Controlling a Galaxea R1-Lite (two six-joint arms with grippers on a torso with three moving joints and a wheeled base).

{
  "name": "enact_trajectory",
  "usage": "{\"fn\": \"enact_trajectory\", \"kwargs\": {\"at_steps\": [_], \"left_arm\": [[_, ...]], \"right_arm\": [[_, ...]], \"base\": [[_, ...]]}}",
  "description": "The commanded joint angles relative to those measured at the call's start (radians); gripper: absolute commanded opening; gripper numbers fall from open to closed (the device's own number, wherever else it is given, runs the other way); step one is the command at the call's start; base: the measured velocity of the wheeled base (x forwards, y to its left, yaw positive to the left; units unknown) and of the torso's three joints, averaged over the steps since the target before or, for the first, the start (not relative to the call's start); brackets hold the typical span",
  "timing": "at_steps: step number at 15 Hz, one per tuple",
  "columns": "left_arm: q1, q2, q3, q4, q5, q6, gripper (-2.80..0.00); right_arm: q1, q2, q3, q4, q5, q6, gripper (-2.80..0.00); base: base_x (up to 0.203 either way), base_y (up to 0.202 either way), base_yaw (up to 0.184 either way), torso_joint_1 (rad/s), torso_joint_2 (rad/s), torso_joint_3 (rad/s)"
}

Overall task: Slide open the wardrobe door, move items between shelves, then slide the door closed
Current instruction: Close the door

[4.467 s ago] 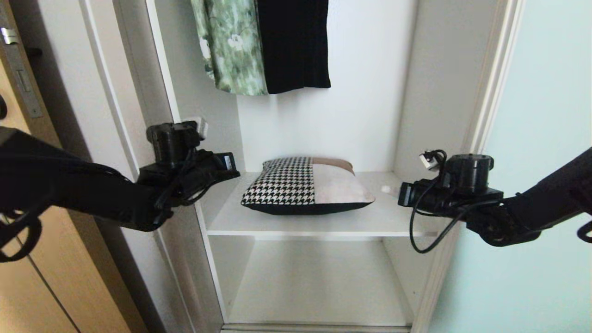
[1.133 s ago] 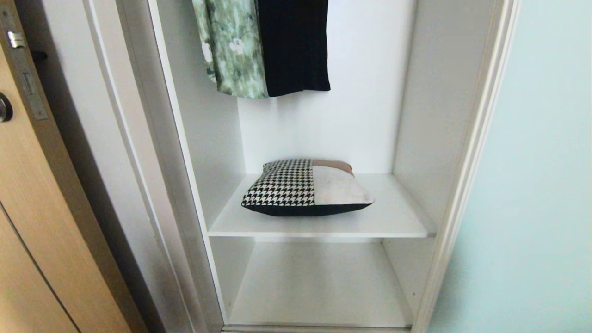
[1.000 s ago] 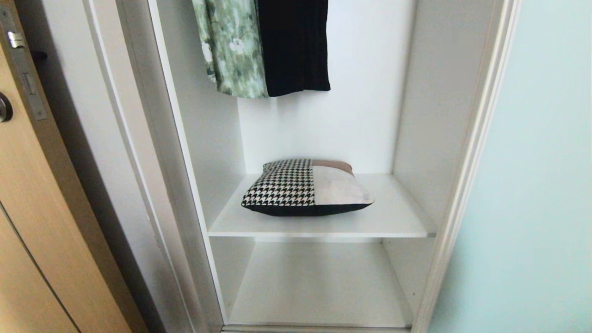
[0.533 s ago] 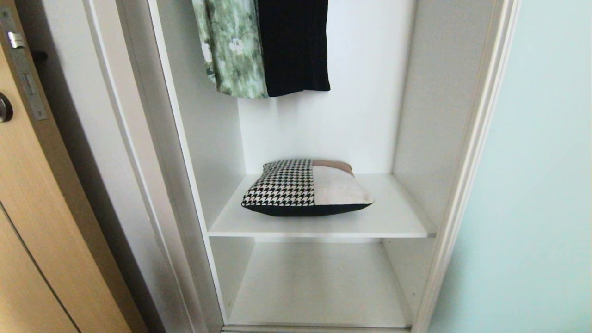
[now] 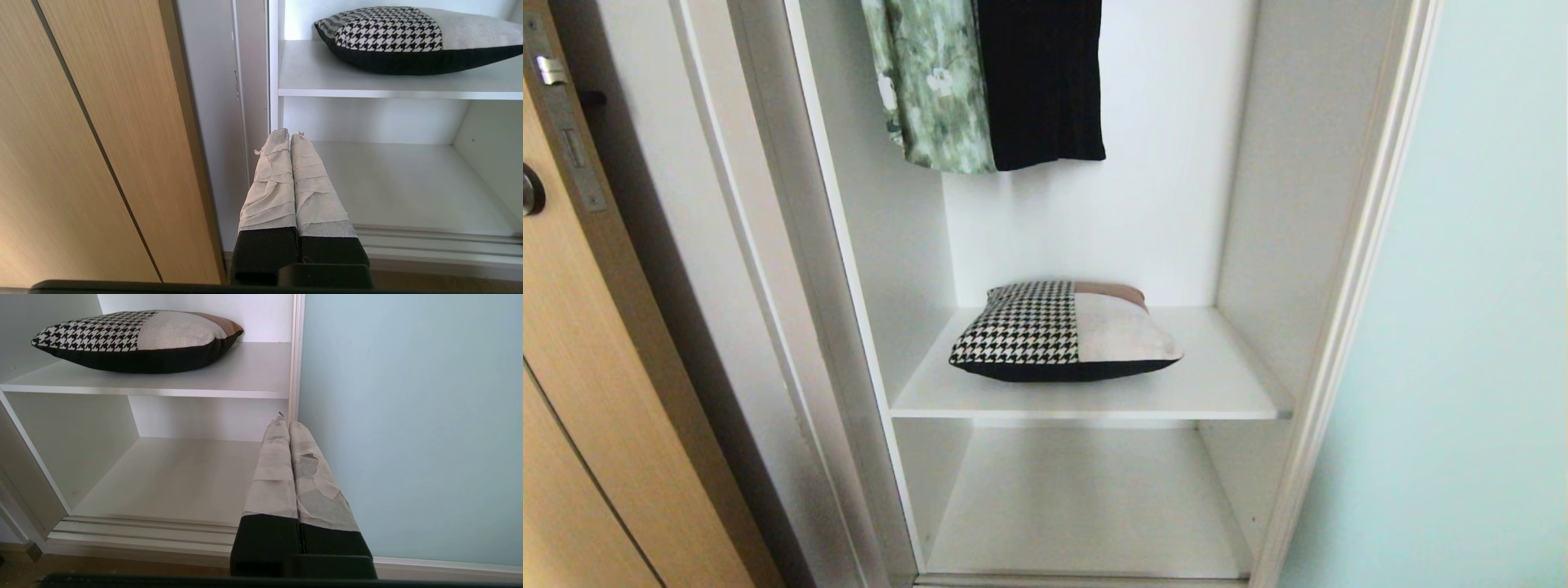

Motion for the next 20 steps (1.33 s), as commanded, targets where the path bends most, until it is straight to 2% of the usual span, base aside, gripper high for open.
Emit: {"fn": "enact_trajectory", "kwargs": {"at_steps": [1, 20], "left_arm": [[0.0, 0.002, 0.002, 0.001, 0.0, 0.0, -2.8], [0.0, 0.003, 0.002, 0.001, 0.0, -0.003, -2.8]], "right_arm": [[-0.002, 0.0, 0.0, 0.002, 0.0, 0.0, -2.8], [0.002, 0.003, 0.0, 0.002, 0.0, 0.0, -2.8]], "base": [[0.0, 0.0, 0.0, 0.0, 0.0, 0.0], [0.0, 0.0, 0.0, 0.0, 0.0, 0.0]]}}
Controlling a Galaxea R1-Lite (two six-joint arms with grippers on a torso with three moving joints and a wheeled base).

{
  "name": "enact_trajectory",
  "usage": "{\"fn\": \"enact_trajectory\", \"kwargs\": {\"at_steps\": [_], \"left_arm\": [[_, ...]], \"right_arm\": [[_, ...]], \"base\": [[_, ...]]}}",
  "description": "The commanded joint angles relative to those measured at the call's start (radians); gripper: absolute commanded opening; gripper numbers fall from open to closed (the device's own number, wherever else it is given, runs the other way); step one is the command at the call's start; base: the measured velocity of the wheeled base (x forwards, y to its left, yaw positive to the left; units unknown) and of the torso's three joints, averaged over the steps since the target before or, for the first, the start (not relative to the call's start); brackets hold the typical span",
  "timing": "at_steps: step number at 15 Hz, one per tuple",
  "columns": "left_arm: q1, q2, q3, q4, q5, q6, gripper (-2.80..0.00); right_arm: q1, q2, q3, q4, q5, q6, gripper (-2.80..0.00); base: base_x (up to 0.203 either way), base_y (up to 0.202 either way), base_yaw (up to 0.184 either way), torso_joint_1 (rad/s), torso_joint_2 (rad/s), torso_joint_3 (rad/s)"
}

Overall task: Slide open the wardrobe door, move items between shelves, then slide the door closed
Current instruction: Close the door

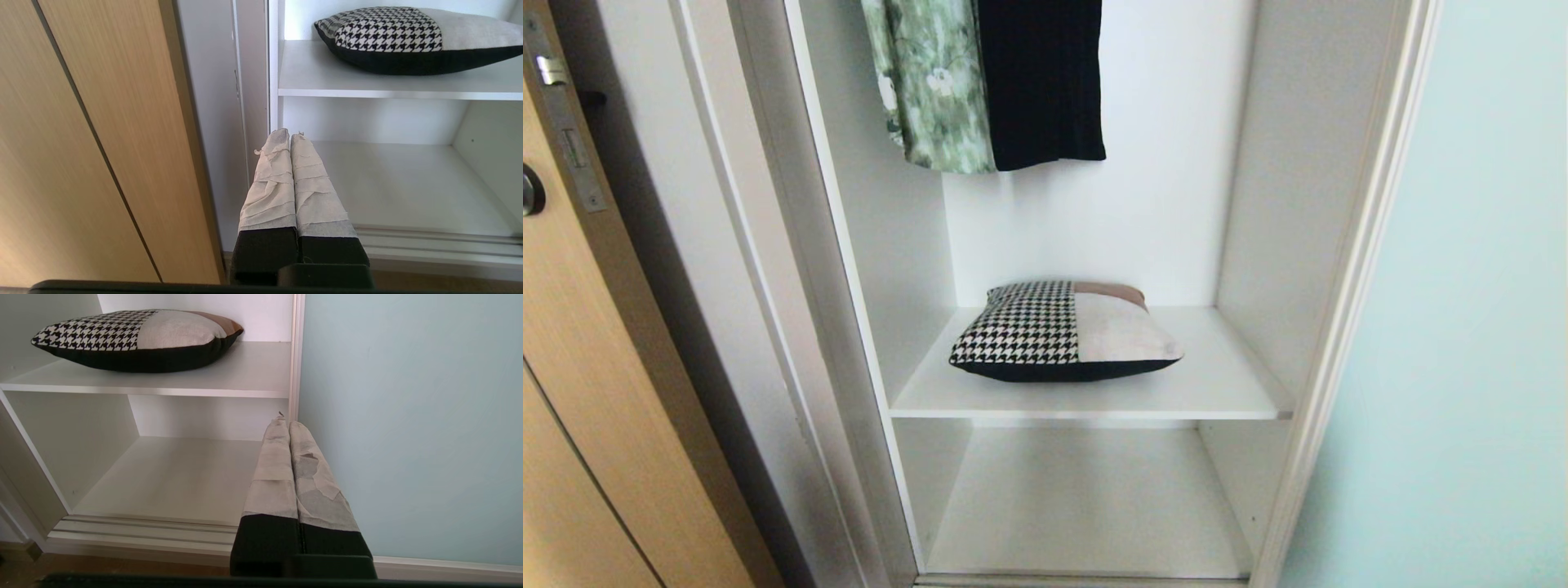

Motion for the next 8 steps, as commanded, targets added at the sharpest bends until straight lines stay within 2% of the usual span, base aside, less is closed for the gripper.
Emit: {"fn": "enact_trajectory", "kwargs": {"at_steps": [1, 2, 6, 8], "left_arm": [[0.0, 0.002, 0.002, 0.0, 0.0, 0.0, -2.8], [0.0, 0.002, 0.002, 0.0, 0.0, 0.0, -2.8], [0.0, 0.001, 0.002, 0.0, 0.0, -0.001, -2.8], [0.0, 0.001, 0.002, 0.0, 0.0, -0.002, -2.8]], "right_arm": [[0.001, 0.003, 0.0, -0.001, 0.0, 0.0, -2.8], [0.001, 0.003, 0.0, -0.001, 0.0, 0.0, -2.8], [0.0, 0.001, 0.0, -0.001, 0.0, 0.0, -2.8], [0.0, 0.001, 0.0, -0.001, 0.0, 0.0, -2.8]], "base": [[0.0, 0.0, 0.0, 0.0, 0.0, 0.0], [-0.093, 0.0, 0.001, 0.007, 0.0, -0.002], [-0.179, 0.0, 0.0, 0.006, 0.0, 0.004], [0.0, 0.0, 0.0, 0.0, 0.0, 0.0]]}}
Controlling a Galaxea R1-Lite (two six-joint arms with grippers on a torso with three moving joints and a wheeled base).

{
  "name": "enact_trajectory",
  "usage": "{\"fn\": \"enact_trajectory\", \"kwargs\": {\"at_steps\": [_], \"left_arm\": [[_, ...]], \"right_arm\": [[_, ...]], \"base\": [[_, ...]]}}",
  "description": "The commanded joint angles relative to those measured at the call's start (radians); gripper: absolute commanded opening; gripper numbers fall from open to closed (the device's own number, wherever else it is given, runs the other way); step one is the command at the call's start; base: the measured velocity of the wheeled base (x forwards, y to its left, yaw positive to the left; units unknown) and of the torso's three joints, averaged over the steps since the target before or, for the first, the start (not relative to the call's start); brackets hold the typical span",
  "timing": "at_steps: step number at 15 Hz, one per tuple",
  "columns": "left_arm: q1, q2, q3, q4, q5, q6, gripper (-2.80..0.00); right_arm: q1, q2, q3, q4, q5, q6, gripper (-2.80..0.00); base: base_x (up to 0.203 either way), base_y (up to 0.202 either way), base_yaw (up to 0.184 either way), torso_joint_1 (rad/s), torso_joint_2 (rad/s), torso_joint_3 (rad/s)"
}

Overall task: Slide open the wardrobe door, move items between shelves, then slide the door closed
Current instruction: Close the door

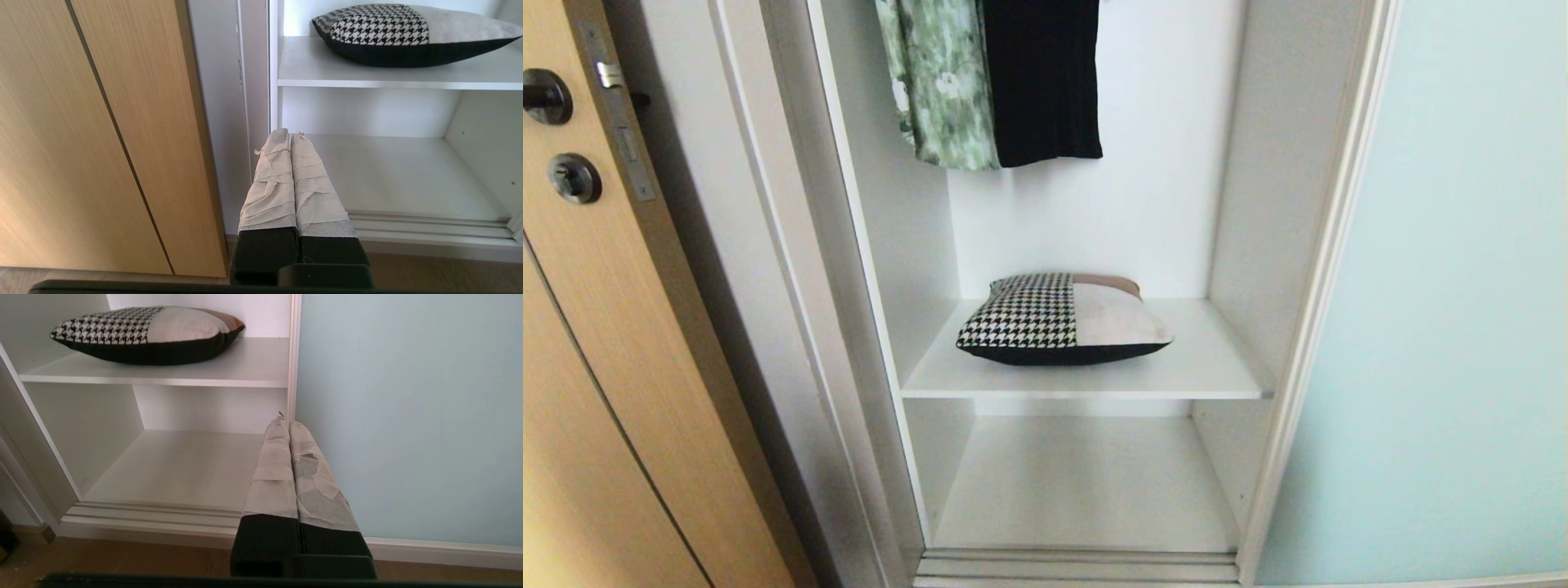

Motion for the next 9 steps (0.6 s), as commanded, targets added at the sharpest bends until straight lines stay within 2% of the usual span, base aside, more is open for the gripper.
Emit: {"fn": "enact_trajectory", "kwargs": {"at_steps": [1, 3, 4, 5, 9], "left_arm": [[0.0, 0.002, 0.002, 0.0, 0.0, 0.0, -2.8], [0.0, 0.002, 0.002, 0.0, 0.0, 0.0, -2.8], [0.0, 0.002, 0.002, 0.0, 0.0, 0.0, -2.8], [0.0, 0.001, 0.002, 0.0, 0.0, 0.0, -2.8], [0.0, 0.002, 0.002, 0.0, 0.0, 0.0, -2.8]], "right_arm": [[0.001, 0.001, 0.0, 0.0, 0.0, -0.001, -2.8], [0.001, -0.001, -0.021, 0.018, -0.004, -0.009, -2.8], [0.001, 0.013, -0.074, 0.036, -0.003, -0.006, -2.8], [0.001, 0.045, -0.162, 0.07, -0.001, 0.009, -2.8], [0.016, 0.284, -0.7, 0.288, 0.005, 0.128, -2.8]], "base": [[0.0, 0.0, 0.0, 0.0, 0.0, 0.0], [0.0, 0.0, 0.0, 0.0, 0.0, 0.0], [0.0, 0.0, 0.0, 0.0, 0.0, 0.0], [0.0, 0.0, 0.0, 0.0, 0.0, 0.0], [0.0, 0.0, 0.0, 0.0, 0.0, 0.0]]}}
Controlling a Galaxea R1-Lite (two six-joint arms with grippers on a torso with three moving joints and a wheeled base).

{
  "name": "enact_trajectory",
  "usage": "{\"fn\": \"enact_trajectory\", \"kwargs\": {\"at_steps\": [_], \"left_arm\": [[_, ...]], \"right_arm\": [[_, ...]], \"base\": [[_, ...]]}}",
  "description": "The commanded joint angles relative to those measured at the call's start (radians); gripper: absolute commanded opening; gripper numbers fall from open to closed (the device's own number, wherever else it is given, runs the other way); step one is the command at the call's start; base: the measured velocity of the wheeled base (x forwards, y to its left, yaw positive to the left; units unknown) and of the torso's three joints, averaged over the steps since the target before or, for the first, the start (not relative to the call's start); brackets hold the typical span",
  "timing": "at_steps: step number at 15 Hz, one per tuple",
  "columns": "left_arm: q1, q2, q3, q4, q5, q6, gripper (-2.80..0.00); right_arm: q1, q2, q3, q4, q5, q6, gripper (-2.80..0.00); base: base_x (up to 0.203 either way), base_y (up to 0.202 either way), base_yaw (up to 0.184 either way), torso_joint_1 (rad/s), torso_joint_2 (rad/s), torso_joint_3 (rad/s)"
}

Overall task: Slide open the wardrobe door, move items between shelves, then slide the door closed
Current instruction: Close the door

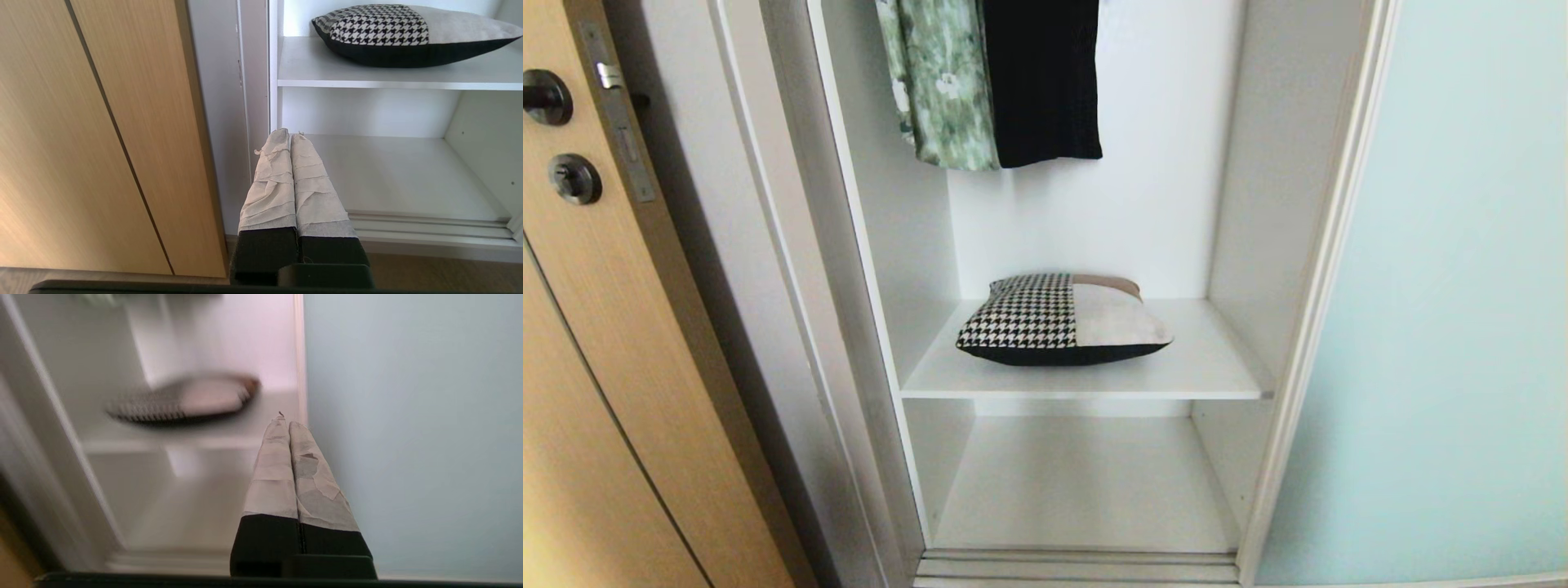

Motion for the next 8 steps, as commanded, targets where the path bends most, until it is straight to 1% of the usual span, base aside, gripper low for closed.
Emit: {"fn": "enact_trajectory", "kwargs": {"at_steps": [1, 3, 5, 8], "left_arm": [[0.0, 0.0, 0.002, 0.0, 0.0, 0.0, -2.8], [0.0, 0.0, 0.002, 0.0, 0.0, 0.0, -2.8], [0.0, 0.001, 0.002, 0.0, 0.0, 0.0, -2.8], [0.0, 0.0, 0.002, 0.0, 0.0, 0.0, -2.8]], "right_arm": [[0.011, 0.225, -0.319, 0.12, 0.003, 0.035, -2.8], [0.018, 0.383, -0.547, 0.229, 0.008, 0.06, -2.8], [0.043, 0.533, -0.77, 0.352, 0.01, 0.093, -2.8], [0.088, 0.776, -0.987, 0.47, 0.014, 0.161, -2.8]], "base": [[0.0, 0.0, 0.0, 0.0, 0.0, 0.0], [0.0, 0.0, 0.0, 0.0, 0.0, 0.0], [0.0, 0.0, 0.0, 0.0, 0.0, 0.0], [0.0, 0.0, 0.0, 0.0, 0.0, 0.0]]}}
